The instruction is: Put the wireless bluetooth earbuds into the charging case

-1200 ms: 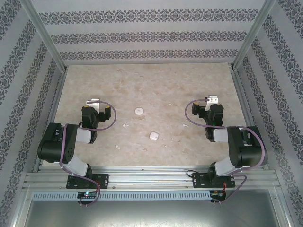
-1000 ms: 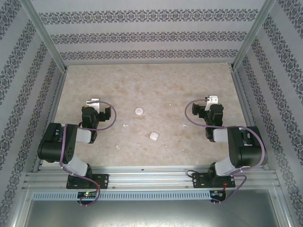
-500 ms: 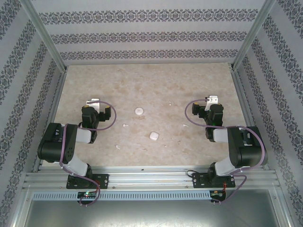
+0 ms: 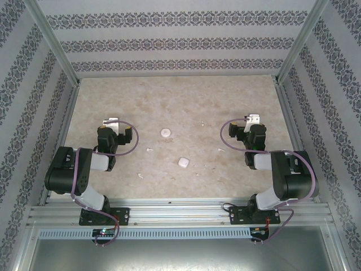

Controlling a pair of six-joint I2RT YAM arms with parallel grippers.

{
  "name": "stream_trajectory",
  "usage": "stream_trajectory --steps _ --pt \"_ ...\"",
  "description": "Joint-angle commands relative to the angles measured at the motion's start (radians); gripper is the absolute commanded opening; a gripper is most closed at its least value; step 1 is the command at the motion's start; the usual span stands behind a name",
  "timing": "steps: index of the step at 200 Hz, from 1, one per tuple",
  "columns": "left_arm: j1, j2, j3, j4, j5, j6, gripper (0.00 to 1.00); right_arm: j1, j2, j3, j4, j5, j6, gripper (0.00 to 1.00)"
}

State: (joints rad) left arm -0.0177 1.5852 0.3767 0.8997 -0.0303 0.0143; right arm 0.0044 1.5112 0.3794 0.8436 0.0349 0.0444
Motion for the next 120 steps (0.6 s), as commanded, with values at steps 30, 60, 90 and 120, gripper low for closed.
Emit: stream_trajectory --steps 30,60,90,120 --pt "0.010 0.001 0.011 0.035 0.001 -0.014 1.00 0.007 -0.002 0.012 0.034 -0.017 -0.019 0.98" --pt "0.010 0.000 0.012 0.031 0.003 -0.016 1.00 0.007 -0.004 0.010 0.036 -0.017 -0.019 0.98" --pt "0.014 -0.002 0.001 0.055 -0.017 -0.026 1.00 0.009 -0.025 0.025 -0.010 -0.053 -0.036 0.98" --pt "0.011 -0.055 -0.037 0.082 -0.024 -0.027 1.00 0.038 -0.139 0.082 -0.219 -0.053 -0.058 0.98"
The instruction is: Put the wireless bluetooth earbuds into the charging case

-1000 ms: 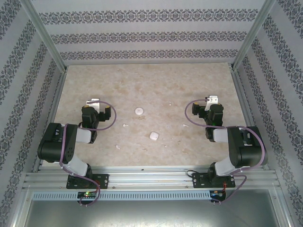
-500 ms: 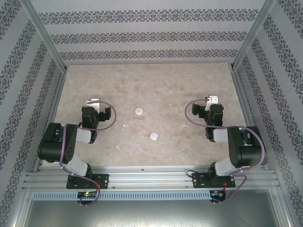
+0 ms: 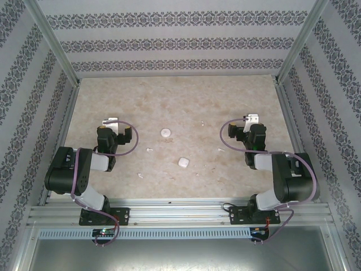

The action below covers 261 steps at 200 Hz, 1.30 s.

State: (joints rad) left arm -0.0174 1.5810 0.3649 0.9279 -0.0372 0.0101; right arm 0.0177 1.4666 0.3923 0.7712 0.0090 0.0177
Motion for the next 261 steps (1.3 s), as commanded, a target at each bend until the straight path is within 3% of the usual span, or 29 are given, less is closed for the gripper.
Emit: stream_trajectory --steps 1,42,65,101,127,163,228,261 --pt "0.011 -0.053 -0.024 0.050 -0.018 -0.024 1.00 0.025 -0.099 0.073 -0.156 -0.027 -0.030 0.98" --pt "0.011 -0.236 0.063 -0.258 -0.041 -0.035 1.00 0.064 -0.205 0.254 -0.608 0.072 0.104 0.98" --pt "0.011 -0.338 0.131 -0.451 -0.006 -0.084 1.00 0.135 -0.206 0.367 -0.826 0.080 0.126 0.98" --pt "0.011 -0.397 0.302 -0.913 0.013 -0.208 0.98 0.346 -0.168 0.505 -1.114 0.103 0.181 0.97" --pt "0.011 -0.398 0.366 -1.121 0.107 -0.268 0.93 0.520 -0.142 0.522 -1.185 0.081 0.223 0.96" --pt "0.011 -0.382 0.357 -1.216 0.271 -0.359 0.89 0.694 -0.042 0.596 -1.305 -0.074 0.065 0.97" --pt "0.004 -0.278 0.382 -1.249 0.447 -0.428 0.76 0.701 0.219 0.859 -1.512 -0.178 -0.068 0.98" --pt "-0.020 -0.252 0.379 -1.249 0.470 -0.441 0.76 0.715 0.363 0.991 -1.644 -0.190 -0.124 0.98"
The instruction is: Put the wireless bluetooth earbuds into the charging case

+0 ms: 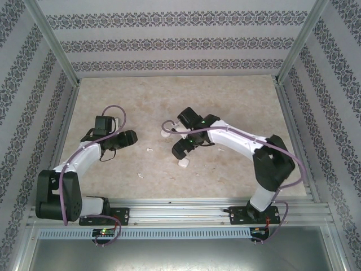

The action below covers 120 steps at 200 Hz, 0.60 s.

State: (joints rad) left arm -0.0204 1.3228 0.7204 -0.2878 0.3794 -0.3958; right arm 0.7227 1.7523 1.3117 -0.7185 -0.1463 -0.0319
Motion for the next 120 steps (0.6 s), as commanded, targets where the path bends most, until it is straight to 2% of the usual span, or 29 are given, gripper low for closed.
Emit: stream_trajectory --steps 1,50,101,120 --pt "-0.017 0.006 0.023 -0.033 0.053 -0.035 0.76 0.011 0.080 0.074 -0.157 -0.035 -0.075 0.98" --pt "-0.027 -0.014 0.006 -0.021 0.050 -0.041 0.76 0.066 0.194 0.123 -0.178 0.005 -0.084 0.95" --pt "-0.026 -0.021 -0.012 -0.014 0.052 -0.028 0.76 0.079 0.249 0.104 -0.161 0.024 -0.058 0.92" --pt "-0.027 -0.012 0.002 -0.019 0.057 -0.023 0.75 0.078 0.260 0.098 -0.154 0.037 -0.043 0.88"
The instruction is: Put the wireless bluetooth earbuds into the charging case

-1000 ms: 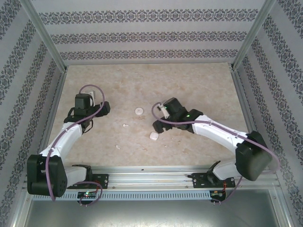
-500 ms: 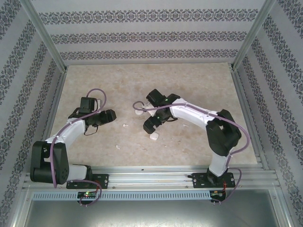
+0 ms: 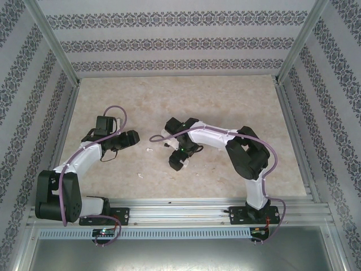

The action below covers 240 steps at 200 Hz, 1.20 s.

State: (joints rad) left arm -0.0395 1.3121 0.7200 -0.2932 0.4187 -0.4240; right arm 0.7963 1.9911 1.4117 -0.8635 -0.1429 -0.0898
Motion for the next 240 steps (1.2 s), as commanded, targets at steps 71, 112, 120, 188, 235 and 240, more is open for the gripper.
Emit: stream_trajectory --steps 71,112,120,188,235,240 --pt "-0.007 -0.014 0.004 0.004 0.025 0.002 0.71 -0.001 0.041 -0.017 0.033 0.053 0.150 0.56" --pt "-0.007 -0.020 0.004 0.011 0.040 -0.003 0.70 -0.005 0.052 -0.003 0.027 0.077 0.244 0.54" --pt "-0.008 -0.025 0.002 0.010 0.041 -0.001 0.70 -0.008 0.051 0.003 0.016 0.085 0.268 0.54" --pt "-0.016 -0.028 0.008 0.010 0.105 0.014 0.69 -0.041 -0.044 0.006 0.011 0.090 0.475 0.70" --pt "-0.071 -0.048 0.030 -0.038 0.074 0.000 0.69 -0.051 -0.084 -0.026 0.003 0.065 0.567 0.75" --pt "-0.079 -0.051 0.028 -0.038 0.072 -0.004 0.69 -0.050 -0.084 -0.034 0.009 0.056 0.570 0.75"
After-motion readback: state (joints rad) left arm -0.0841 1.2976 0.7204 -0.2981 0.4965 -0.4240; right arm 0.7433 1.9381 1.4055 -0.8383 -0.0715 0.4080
